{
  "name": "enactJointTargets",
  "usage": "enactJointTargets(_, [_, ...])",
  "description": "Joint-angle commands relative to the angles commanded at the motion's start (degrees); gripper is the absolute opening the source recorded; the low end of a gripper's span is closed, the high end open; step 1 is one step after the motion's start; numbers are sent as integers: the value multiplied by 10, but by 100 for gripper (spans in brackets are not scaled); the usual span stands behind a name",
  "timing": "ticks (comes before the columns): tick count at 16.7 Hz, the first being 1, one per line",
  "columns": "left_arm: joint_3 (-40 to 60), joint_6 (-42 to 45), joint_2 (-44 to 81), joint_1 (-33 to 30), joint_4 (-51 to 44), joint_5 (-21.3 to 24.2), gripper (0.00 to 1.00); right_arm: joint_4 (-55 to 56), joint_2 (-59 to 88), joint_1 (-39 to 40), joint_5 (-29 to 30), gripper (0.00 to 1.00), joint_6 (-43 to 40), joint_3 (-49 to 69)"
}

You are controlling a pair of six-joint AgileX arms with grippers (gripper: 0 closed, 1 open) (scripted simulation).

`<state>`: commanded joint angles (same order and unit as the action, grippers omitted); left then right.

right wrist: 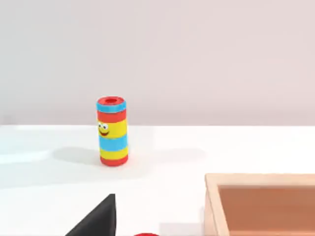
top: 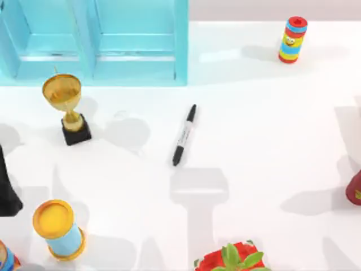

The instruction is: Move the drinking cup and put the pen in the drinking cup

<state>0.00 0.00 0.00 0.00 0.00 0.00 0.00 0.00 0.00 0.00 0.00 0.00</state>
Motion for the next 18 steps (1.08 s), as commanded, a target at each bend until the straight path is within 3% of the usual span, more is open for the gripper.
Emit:
enactJointTargets(7, [0, 0, 0, 0, 0, 0, 100, -74, 90, -28, 0, 100, -27, 87])
enactJointTargets(18, [0, 0, 0, 0, 0, 0, 100, -477, 661, -176, 0, 100, -174, 583])
